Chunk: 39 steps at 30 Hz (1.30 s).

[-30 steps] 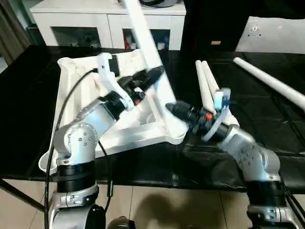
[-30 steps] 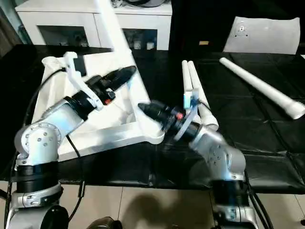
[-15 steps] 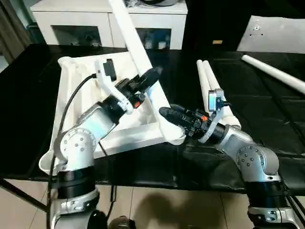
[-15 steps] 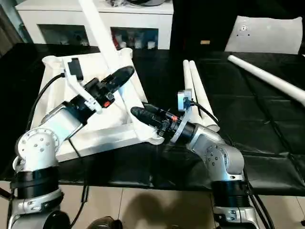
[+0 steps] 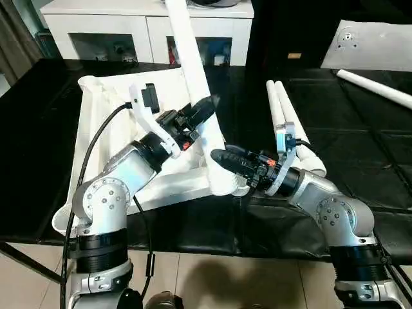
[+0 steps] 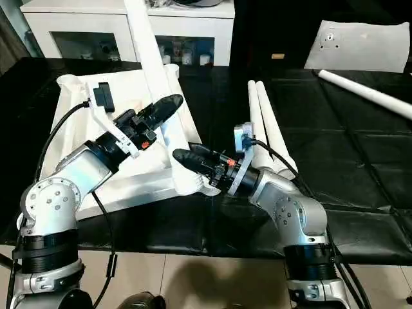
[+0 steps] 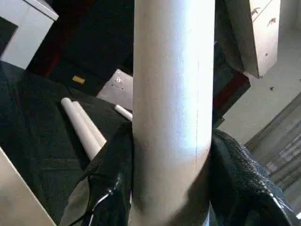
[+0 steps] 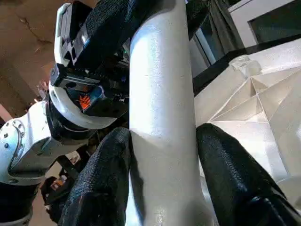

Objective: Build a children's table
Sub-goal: Pick table leg

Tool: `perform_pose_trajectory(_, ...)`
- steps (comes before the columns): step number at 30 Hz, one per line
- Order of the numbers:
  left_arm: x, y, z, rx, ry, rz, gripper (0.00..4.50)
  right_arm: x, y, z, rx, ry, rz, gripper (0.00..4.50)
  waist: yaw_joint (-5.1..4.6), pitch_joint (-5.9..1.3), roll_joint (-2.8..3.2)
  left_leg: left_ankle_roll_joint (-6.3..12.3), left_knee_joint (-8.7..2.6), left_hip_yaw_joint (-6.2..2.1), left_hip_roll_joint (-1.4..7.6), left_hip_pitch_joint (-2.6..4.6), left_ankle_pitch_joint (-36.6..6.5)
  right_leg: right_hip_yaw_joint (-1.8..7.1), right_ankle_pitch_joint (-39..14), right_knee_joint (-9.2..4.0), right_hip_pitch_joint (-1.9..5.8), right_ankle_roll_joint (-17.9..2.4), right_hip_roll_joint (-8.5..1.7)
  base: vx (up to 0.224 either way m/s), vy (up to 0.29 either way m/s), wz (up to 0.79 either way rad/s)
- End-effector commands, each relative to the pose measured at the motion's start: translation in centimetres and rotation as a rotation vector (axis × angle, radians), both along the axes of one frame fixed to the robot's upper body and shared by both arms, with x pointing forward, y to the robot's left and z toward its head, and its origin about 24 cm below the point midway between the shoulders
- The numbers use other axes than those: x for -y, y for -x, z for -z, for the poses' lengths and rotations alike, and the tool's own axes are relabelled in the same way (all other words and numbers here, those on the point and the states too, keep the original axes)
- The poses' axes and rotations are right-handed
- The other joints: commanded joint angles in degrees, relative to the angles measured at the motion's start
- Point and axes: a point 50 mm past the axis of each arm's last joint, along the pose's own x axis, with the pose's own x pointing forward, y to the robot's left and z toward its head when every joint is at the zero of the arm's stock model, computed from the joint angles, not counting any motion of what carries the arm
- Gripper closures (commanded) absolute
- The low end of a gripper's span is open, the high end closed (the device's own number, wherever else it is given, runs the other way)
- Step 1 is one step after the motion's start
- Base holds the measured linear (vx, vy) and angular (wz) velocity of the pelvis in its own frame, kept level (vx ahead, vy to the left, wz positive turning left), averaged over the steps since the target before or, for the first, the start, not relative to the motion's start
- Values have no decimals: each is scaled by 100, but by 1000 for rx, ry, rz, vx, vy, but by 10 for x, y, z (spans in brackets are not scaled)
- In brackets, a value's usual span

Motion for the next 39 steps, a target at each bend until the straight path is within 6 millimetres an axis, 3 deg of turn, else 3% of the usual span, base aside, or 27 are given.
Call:
perform_pose_trajectory(1,2,2,-5,27,-10,-3,265,4,-1,-3,25,29,34,265,9,-386,-40,156,-361,-175,358,145,-623,298,-718,-497,225,-906,-639,0,0,0)
perform_pose_trajectory(7,-5,-2,-1,17,-60,-85,265,5,-5,-2,44,90,78,265,9,-388,-45,144,-358,-175,359,141,-610,298,-683,-493,228,-880,-639,0,0,0)
perform_pose_trajectory(8,-7,-3,0,18,-77,-99,265,5,-5,-2,42,95,79,195,10,-390,-48,148,-360,-178,359,143,-601,297,-679,-495,228,-870,-637,0,0,0)
perform_pose_trajectory(12,-13,-5,1,14,-101,-151,266,4,-5,-1,51,116,82,191,8,-390,-51,127,-350,-172,349,144,-596,303,-731,-500,234,-824,-639,0,0,0)
perform_pose_trajectory(13,-14,-6,1,13,-102,-160,266,4,-5,-1,53,118,86,158,10,-395,-46,130,-348,-172,351,142,-582,301,-698,-493,235,-840,-642,0,0,0)
perform_pose_trajectory(20,-22,-9,3,17,-147,-235,266,5,-4,-4,45,85,87,104,-1,-399,-43,170,-346,-175,356,149,-585,295,-597,-482,231,-882,-633,0,0,0)
perform_pose_trajectory(27,-33,-12,10,13,-219,-290,266,7,2,-5,13,60,129,48,0,-411,-15,156,-352,-183,357,161,-547,295,-442,-465,225,-837,-623,0,0,0)
perform_pose_trajectory(28,-35,-13,10,12,-218,-296,266,7,4,-6,17,67,120,40,-3,-409,19,133,-355,-187,357,160,-583,292,-473,-467,221,-858,-626,0,0,0)
perform_pose_trajectory(32,-43,-16,10,15,-245,-330,266,10,9,-8,38,89,126,21,0,-398,-22,68,-368,-183,359,161,-684,300,-584,-480,224,-815,-626,0,0,0)
perform_pose_trajectory(39,-50,-18,10,26,-304,-347,266,28,12,-11,110,180,216,0,9,-410,-15,46,-357,-183,358,172,-611,300,-498,-462,214,-776,-619,0,0,0)
